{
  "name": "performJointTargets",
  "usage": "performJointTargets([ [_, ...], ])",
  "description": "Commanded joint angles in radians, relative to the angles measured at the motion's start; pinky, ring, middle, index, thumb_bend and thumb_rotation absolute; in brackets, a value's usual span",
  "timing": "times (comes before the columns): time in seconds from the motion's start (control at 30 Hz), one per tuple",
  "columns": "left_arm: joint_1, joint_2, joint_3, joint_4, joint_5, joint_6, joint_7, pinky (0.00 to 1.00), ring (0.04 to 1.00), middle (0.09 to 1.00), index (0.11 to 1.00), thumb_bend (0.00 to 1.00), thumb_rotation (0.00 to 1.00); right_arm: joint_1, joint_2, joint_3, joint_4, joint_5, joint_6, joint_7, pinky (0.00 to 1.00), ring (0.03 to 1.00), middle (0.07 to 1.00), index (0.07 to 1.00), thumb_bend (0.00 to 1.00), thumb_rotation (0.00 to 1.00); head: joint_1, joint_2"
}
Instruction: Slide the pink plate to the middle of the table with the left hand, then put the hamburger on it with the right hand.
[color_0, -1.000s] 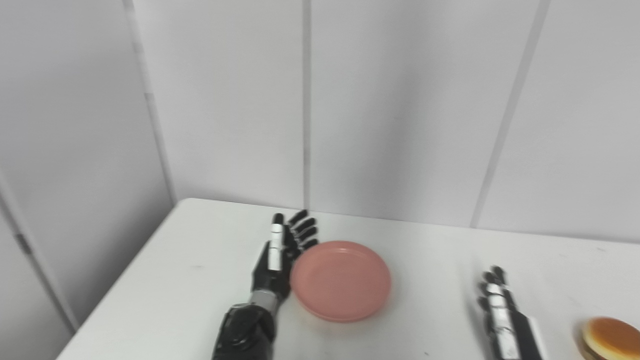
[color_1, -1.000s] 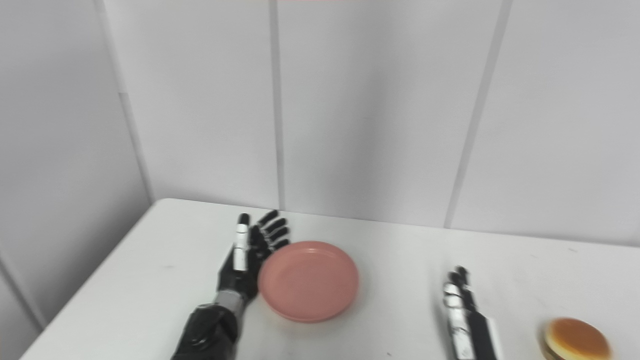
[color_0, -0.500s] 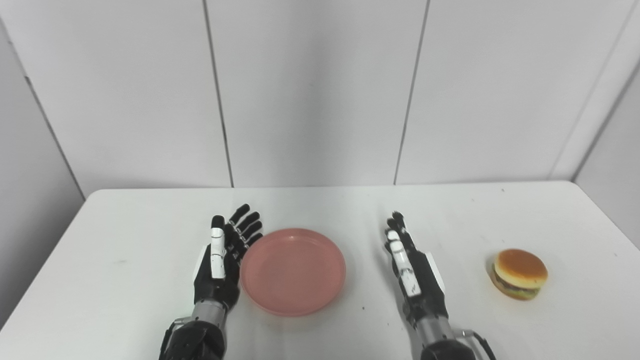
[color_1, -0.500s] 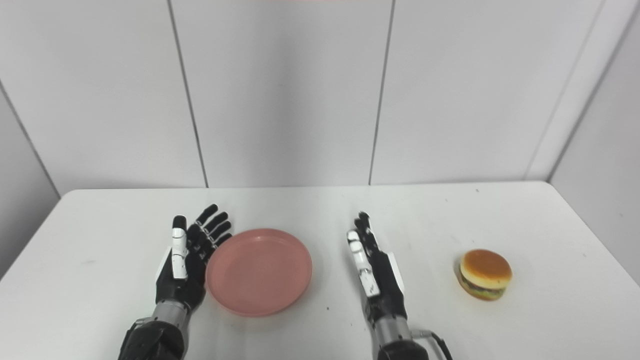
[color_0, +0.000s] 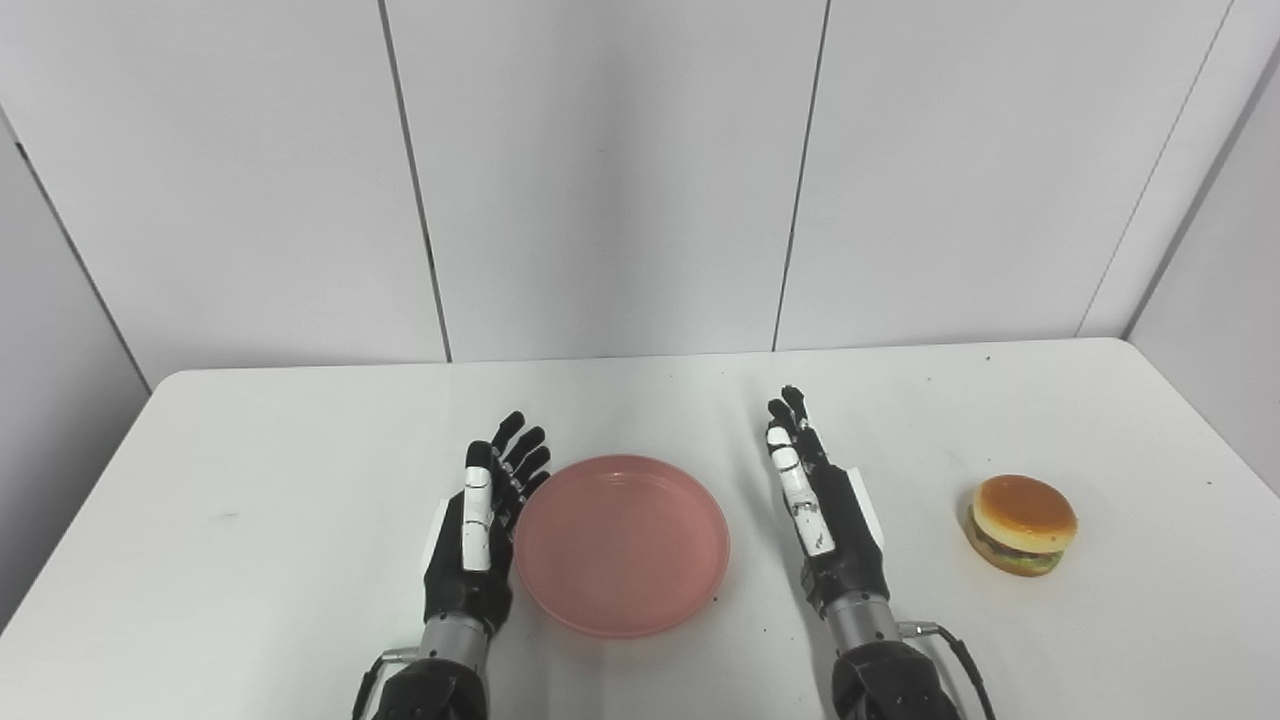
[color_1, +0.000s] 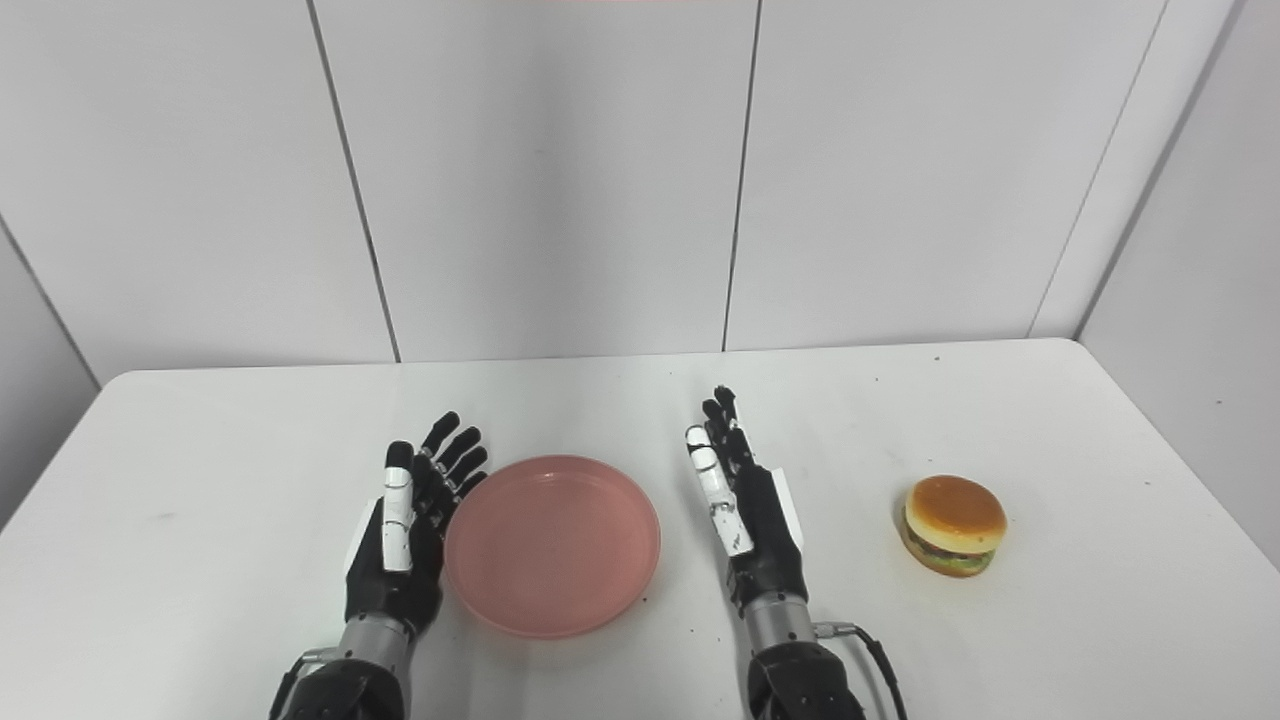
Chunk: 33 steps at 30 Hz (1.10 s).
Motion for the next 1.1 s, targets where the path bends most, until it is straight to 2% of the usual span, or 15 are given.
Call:
performJointTargets([
  [0.0,0.035,-0.013,-0.011,0.064,0.029,-0.037,0.019,0.95,0.947,0.947,0.933,0.75,1.00,-0.056,-0.048,-0.006,0.006,-0.016,-0.100,0.019,1.00,0.982,0.959,0.983,0.63,0.81,0.002,0.001],
  [0.07,0.035,-0.014,-0.026,0.082,0.071,-0.066,0.044,0.98,0.963,0.965,0.955,0.74,1.00,-0.079,-0.109,-0.009,0.044,-0.041,-0.143,0.032,1.00,0.962,0.942,0.961,0.64,0.79,0.028,-0.009],
  [0.17,0.028,-0.016,-0.039,0.125,0.110,-0.111,0.074,1.00,0.991,0.994,0.988,0.73,1.00,-0.090,-0.203,-0.014,0.047,-0.075,-0.144,0.056,0.95,0.921,0.916,0.935,0.71,0.75,0.068,-0.018],
  [0.3,0.011,-0.027,-0.045,0.174,0.143,-0.154,0.110,1.00,1.000,1.000,0.999,0.74,1.00,-0.101,-0.312,-0.019,0.053,-0.150,-0.175,0.053,0.85,0.881,0.894,0.917,0.71,0.74,0.112,-0.027],
  [0.37,0.003,-0.034,-0.048,0.190,0.164,-0.174,0.131,1.00,1.000,1.000,1.000,0.71,1.00,-0.100,-0.349,-0.019,0.054,-0.168,-0.182,0.057,0.84,0.883,0.899,0.917,0.67,0.72,0.127,-0.032],
  [0.4,-0.001,-0.037,-0.051,0.197,0.180,-0.178,0.147,1.00,1.000,1.000,1.000,0.70,1.00,-0.096,-0.375,-0.021,0.044,-0.184,-0.179,0.060,0.84,0.884,0.900,0.918,0.67,0.72,0.139,-0.035],
  [0.5,-0.012,-0.040,-0.055,0.222,0.208,-0.192,0.170,1.00,1.000,1.000,1.000,0.69,1.00,-0.092,-0.434,-0.021,0.021,-0.242,-0.165,0.060,0.84,0.878,0.885,0.908,0.66,0.63,0.145,-0.037],
  [0.6,-0.017,-0.042,-0.055,0.231,0.206,-0.189,0.175,1.00,1.000,1.000,1.000,0.68,1.00,-0.083,-0.483,-0.027,0.001,-0.307,-0.116,0.063,0.86,0.886,0.882,0.900,0.68,0.57,0.139,-0.040],
  [0.7,-0.021,-0.044,-0.051,0.239,0.196,-0.188,0.177,1.00,1.000,1.000,1.000,0.67,1.00,-0.079,-0.517,-0.031,-0.011,-0.353,-0.088,0.070,0.86,0.891,0.876,0.902,0.70,0.52,0.106,-0.041],
  [0.77,-0.017,-0.043,-0.050,0.228,0.189,-0.166,0.173,1.00,1.000,1.000,1.000,0.67,1.00,-0.080,-0.534,-0.037,-0.014,-0.362,-0.072,0.079,0.82,0.890,0.879,0.892,0.74,0.46,0.062,-0.040],
  [0.8,-0.014,-0.041,-0.049,0.221,0.183,-0.152,0.167,1.00,1.000,1.000,1.000,0.67,1.00,-0.079,-0.543,-0.037,-0.023,-0.378,-0.056,0.083,0.82,0.891,0.883,0.888,0.76,0.46,0.062,-0.040],
  [0.83,-0.012,-0.035,-0.048,0.216,0.179,-0.143,0.159,1.00,1.000,1.000,1.000,0.68,1.00,-0.079,-0.552,-0.033,-0.032,-0.402,-0.041,0.084,0.81,0.886,0.881,0.884,0.78,0.46,0.021,-0.042],
  [0.87,-0.010,-0.029,-0.048,0.213,0.174,-0.138,0.151,1.00,1.000,1.000,1.000,0.69,1.00,-0.079,-0.561,-0.030,-0.042,-0.428,-0.025,0.084,0.80,0.878,0.875,0.879,0.79,0.45,0.021,-0.042],
  [0.93,-0.003,-0.020,-0.043,0.201,0.161,-0.127,0.139,1.00,1.000,1.000,1.000,0.69,1.00,-0.076,-0.570,-0.027,-0.073,-0.478,0.027,0.092,0.78,0.863,0.864,0.865,0.83,0.45,-0.040,-0.044],
  [1.07,0.021,-0.009,-0.029,0.153,0.132,-0.086,0.119,1.00,1.000,1.000,1.000,0.68,1.00,-0.066,-0.586,-0.023,-0.142,-0.532,0.105,0.138,0.78,0.888,0.884,0.866,0.87,0.43,-0.106,-0.042],
])
